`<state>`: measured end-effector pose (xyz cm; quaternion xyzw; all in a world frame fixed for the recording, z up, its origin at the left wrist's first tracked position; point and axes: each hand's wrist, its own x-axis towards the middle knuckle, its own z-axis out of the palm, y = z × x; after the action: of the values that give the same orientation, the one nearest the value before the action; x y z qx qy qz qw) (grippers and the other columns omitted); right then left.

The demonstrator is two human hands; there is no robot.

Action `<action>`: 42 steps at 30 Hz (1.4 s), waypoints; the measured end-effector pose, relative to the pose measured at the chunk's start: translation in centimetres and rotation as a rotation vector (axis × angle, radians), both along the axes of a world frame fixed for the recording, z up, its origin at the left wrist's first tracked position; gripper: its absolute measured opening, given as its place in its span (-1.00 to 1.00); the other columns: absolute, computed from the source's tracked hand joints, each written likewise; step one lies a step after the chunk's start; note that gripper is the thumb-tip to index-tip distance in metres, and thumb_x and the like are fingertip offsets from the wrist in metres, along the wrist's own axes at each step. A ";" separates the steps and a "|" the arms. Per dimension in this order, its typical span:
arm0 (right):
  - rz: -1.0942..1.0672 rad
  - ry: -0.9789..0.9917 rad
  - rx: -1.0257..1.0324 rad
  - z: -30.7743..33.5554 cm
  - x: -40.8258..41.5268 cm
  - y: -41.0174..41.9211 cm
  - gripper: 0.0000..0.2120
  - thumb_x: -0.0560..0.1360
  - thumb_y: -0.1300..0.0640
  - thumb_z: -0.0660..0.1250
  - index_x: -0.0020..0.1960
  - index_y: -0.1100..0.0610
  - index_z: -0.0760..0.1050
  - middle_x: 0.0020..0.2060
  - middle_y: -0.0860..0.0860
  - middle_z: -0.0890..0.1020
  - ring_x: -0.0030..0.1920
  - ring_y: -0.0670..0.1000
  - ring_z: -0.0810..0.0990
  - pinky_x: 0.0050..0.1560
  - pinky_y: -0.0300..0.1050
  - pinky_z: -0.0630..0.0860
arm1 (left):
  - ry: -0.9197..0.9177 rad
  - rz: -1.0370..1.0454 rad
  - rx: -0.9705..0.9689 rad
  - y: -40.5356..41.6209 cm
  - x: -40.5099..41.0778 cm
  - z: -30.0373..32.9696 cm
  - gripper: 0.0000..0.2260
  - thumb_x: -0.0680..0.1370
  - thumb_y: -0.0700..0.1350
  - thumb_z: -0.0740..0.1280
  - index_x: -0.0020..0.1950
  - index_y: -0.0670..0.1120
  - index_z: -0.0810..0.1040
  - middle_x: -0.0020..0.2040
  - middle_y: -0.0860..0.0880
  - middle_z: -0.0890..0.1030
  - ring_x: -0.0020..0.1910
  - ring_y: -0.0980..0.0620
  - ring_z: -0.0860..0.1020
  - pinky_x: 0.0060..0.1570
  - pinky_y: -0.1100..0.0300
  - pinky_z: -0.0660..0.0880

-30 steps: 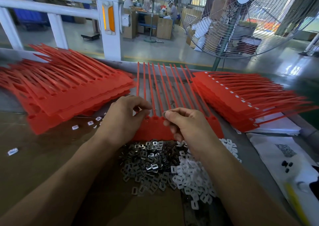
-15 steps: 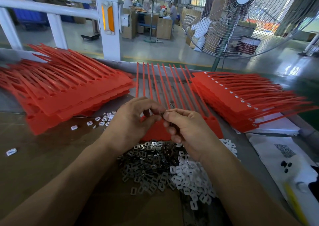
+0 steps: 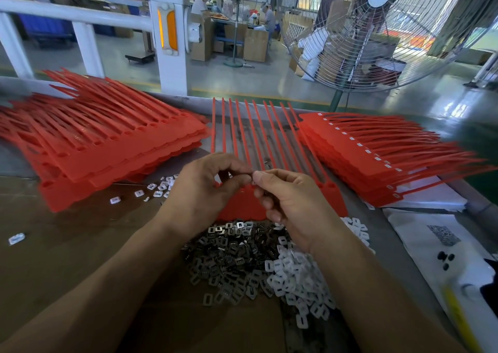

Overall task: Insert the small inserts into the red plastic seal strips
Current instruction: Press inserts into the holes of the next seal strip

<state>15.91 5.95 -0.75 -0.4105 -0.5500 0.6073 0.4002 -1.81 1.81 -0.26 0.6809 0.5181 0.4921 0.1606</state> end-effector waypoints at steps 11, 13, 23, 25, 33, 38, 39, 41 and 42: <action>-0.022 -0.044 0.098 -0.1 -0.1 -0.3 -0.89 0.61 0.13 0.43 0.02 0.16 0.69 -0.29 -0.02 0.64 -0.37 -0.12 0.48 -0.45 -0.26 0.37 | -0.152 -0.026 -0.090 0.1 0.0 0.0 -0.95 0.54 -0.13 0.47 -0.12 -0.05 0.70 -0.20 0.00 0.68 -0.18 0.00 0.60 -0.14 0.16 0.50; -0.028 -0.061 0.107 -0.1 -0.2 -0.4 -0.91 0.61 0.13 0.43 0.00 0.14 0.69 -0.30 -0.02 0.65 -0.37 -0.12 0.48 -0.45 -0.26 0.37 | -0.168 -0.023 -0.108 0.2 0.0 0.0 -0.94 0.53 -0.10 0.48 -0.14 -0.04 0.70 -0.21 -0.01 0.68 -0.20 -0.01 0.59 -0.14 0.09 0.51; -0.039 -0.115 0.085 0.6 -0.1 -0.6 -0.85 0.59 0.13 0.39 -0.15 0.09 0.60 -0.36 -0.04 0.57 -0.41 -0.10 0.40 -0.45 -0.23 0.32 | 0.026 -0.008 0.029 0.2 -0.1 -0.2 -0.90 0.50 -0.13 0.50 -0.02 0.04 0.66 -0.13 0.14 0.63 -0.13 0.14 0.55 -0.18 0.43 0.39; -0.029 -0.113 0.070 0.7 0.0 -0.5 -0.84 0.60 0.14 0.39 -0.17 0.08 0.60 -0.35 -0.03 0.57 -0.41 -0.10 0.40 -0.44 -0.22 0.31 | 0.053 -0.012 0.051 0.2 -0.2 -0.3 -0.91 0.51 -0.11 0.50 -0.02 0.05 0.67 -0.11 0.14 0.63 -0.09 0.13 0.56 -0.17 0.42 0.40; -0.199 -0.086 0.064 0.3 0.1 0.0 -0.77 0.56 0.29 0.31 -0.10 0.07 0.72 -0.19 0.07 0.72 -0.30 -0.09 0.56 -0.38 -0.25 0.47 | 0.212 0.188 0.032 1.0 -0.9 -0.8 -0.94 0.50 -0.02 0.49 -0.08 0.11 0.65 -0.11 0.18 0.60 -0.06 0.11 0.52 0.09 -0.02 0.48; -0.239 -0.141 0.078 0.1 0.1 0.2 -0.69 0.57 0.39 0.29 -0.01 0.04 0.70 -0.14 0.04 0.76 -0.21 -0.03 0.68 -0.17 -0.11 0.62 | 0.340 0.262 -0.001 1.2 -1.0 -1.2 -0.92 0.52 0.01 0.47 -0.02 0.16 0.65 -0.02 0.26 0.53 0.11 0.08 0.47 0.17 0.10 0.25; -0.232 -0.119 0.080 0.2 0.0 0.2 -0.71 0.58 0.40 0.30 0.01 0.07 0.69 -0.14 0.04 0.76 -0.21 -0.02 0.69 -0.17 -0.11 0.62 | 0.351 0.275 -0.004 1.3 -0.9 -1.3 -0.92 0.52 0.01 0.47 -0.01 0.16 0.65 -0.01 0.26 0.52 0.13 0.09 0.45 0.14 0.16 0.18; -0.219 -0.050 0.079 0.3 0.0 0.1 -0.76 0.59 0.42 0.32 0.05 0.14 0.67 -0.12 0.07 0.76 -0.20 -0.01 0.72 -0.22 -0.17 0.61 | 0.375 0.293 -0.011 1.6 -0.7 -1.5 -0.92 0.52 0.03 0.47 -0.01 0.16 0.66 0.01 0.24 0.53 0.16 0.09 0.42 0.12 0.17 0.13; -0.216 -0.018 0.075 0.4 0.0 0.0 -0.78 0.59 0.41 0.33 0.07 0.17 0.66 -0.12 0.09 0.77 -0.19 0.00 0.74 -0.23 -0.19 0.61 | 0.392 0.300 -0.016 1.7 -0.5 -1.5 -0.92 0.52 0.04 0.47 0.00 0.16 0.67 0.02 0.22 0.55 0.17 0.09 0.41 0.13 0.16 0.14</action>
<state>15.87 5.99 -0.40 -0.4574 -0.5286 0.5360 0.4734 -2.34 3.55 -1.78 0.6775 0.6387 0.3646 -0.0125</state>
